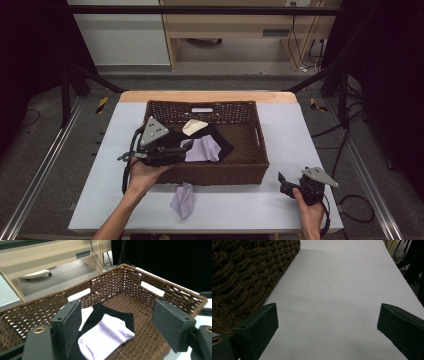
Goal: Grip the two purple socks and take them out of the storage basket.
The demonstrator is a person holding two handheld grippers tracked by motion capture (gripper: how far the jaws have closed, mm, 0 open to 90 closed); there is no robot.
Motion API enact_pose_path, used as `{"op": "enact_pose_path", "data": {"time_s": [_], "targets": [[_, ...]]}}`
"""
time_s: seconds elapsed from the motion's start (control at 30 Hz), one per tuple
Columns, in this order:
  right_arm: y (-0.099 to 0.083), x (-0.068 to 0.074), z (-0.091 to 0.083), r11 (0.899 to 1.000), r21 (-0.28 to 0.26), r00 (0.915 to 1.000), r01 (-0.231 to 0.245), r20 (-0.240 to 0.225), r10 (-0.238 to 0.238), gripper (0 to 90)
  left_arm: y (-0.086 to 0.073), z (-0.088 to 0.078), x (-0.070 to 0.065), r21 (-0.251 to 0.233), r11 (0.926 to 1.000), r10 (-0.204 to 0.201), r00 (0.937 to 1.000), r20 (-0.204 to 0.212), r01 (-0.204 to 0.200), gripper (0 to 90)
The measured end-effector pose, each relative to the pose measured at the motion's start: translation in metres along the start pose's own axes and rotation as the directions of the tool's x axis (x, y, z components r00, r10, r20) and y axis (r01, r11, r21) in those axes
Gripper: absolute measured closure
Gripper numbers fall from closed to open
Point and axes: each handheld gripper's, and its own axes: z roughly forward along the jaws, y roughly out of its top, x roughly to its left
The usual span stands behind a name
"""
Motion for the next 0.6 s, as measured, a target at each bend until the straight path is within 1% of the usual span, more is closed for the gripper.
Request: {"op": "enact_pose_path", "data": {"time_s": [0.03,0.07,0.17,0.2,0.23,0.27,0.3,0.33,0.37,0.4,0.43,0.5,0.57,0.6], "targets": [[0.000,0.000,0.000,1.000,0.000,1.0000,0.000,0.000,0.000,3.9,0.000,0.000,0.000,0.000,1.0000,0.000,1.0000,0.000,0.000,24.1],[0.000,0.000,0.000,1.000,0.001,1.0000,0.000,-0.001,0.000,3.9,0.003,0.008,0.001,0.006,1.0000,0.000,1.0000,-0.004,0.000,24.6],[0.000,0.000,0.000,1.000,0.001,1.0000,0.000,-0.002,0.000,3.9,0.007,0.021,0.002,0.011,0.9999,0.001,0.9999,-0.014,-0.001,25.2],[0.000,0.000,0.000,1.000,0.001,1.0000,0.000,-0.002,0.000,3.9,0.007,0.021,0.002,0.011,0.9999,0.001,0.9999,-0.014,-0.001,25.4],[0.000,0.000,0.000,1.000,0.000,1.0000,-0.001,-0.003,0.001,3.9,0.010,0.029,0.003,0.015,0.9999,0.006,0.9997,-0.024,-0.006,25.7],[0.000,0.000,0.000,1.000,0.000,1.0000,-0.001,-0.003,0.001,3.9,0.010,0.029,0.003,0.015,0.9999,0.006,0.9997,-0.024,-0.006,25.7],[0.000,0.000,0.000,1.000,0.000,1.0000,-0.001,-0.002,0.001,3.9,0.011,0.033,0.003,0.017,0.9998,0.011,0.9997,-0.024,-0.010,25.7],[0.000,0.000,0.000,1.000,0.000,1.0000,-0.001,-0.002,0.001,3.9,0.012,0.041,0.002,0.020,0.9994,0.029,0.9989,-0.036,-0.029,25.9],[0.000,0.000,0.000,1.000,-0.001,1.0000,-0.001,-0.002,0.001,3.9,0.012,0.041,0.002,0.020,0.9994,0.029,0.9989,-0.036,-0.029,26.3],[0.000,0.000,0.000,1.000,-0.001,1.0000,-0.002,-0.001,0.002,3.9,0.013,0.049,0.002,0.030,0.9989,0.039,0.9983,-0.044,-0.038,26.6],[0.000,0.000,0.000,1.000,-0.001,1.0000,-0.002,-0.002,0.002,3.9,0.013,0.049,0.002,0.030,0.9989,0.039,0.9983,-0.044,-0.038,26.9],[0.000,0.000,0.000,1.000,0.000,1.0000,-0.003,-0.003,0.002,3.9,0.014,0.057,0.004,0.034,0.9983,0.049,0.9974,-0.053,-0.047,27.6],[0.000,0.000,0.000,1.000,0.000,1.0000,-0.004,-0.002,0.004,3.9,0.014,0.065,0.006,0.035,0.9987,0.039,0.9976,-0.058,-0.037,29.1],[0.000,0.000,0.000,1.000,0.001,1.0000,-0.001,-0.002,0.001,3.9,0.013,0.072,0.009,0.038,0.9988,0.034,0.9976,-0.060,-0.031,30.4]]}}
